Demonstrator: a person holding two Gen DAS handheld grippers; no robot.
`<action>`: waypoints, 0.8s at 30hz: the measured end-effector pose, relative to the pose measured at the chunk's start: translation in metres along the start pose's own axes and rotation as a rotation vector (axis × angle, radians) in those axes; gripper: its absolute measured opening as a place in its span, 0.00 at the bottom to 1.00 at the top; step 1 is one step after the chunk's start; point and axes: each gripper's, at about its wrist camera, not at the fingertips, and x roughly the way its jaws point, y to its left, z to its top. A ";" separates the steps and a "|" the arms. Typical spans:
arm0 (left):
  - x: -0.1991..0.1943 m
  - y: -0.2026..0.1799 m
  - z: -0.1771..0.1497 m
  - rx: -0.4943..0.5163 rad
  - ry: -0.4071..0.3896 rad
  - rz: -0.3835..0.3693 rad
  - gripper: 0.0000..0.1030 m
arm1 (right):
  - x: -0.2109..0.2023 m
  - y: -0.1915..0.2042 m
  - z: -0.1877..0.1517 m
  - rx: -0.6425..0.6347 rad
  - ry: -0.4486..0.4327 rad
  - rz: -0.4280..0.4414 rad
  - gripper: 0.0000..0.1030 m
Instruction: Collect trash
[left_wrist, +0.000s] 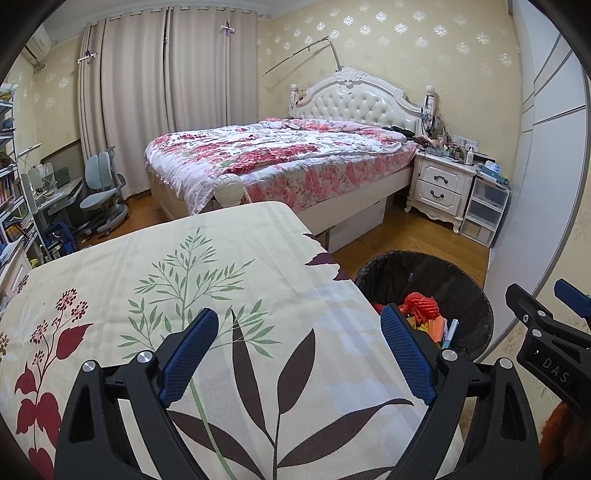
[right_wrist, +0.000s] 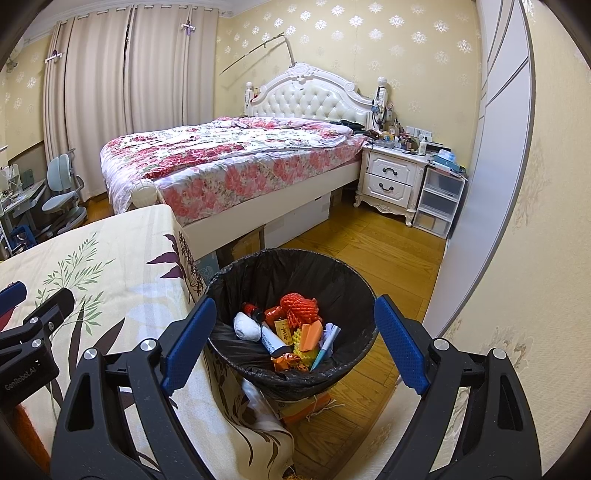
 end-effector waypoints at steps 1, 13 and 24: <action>0.000 0.000 0.000 0.000 0.001 -0.001 0.87 | -0.001 0.000 0.000 0.000 0.000 0.000 0.83; -0.007 -0.006 -0.001 0.009 -0.019 0.004 0.87 | 0.000 0.000 0.000 0.000 0.000 -0.001 0.83; -0.012 -0.002 -0.001 -0.006 -0.048 0.009 0.87 | 0.000 0.001 -0.001 0.000 0.000 0.000 0.83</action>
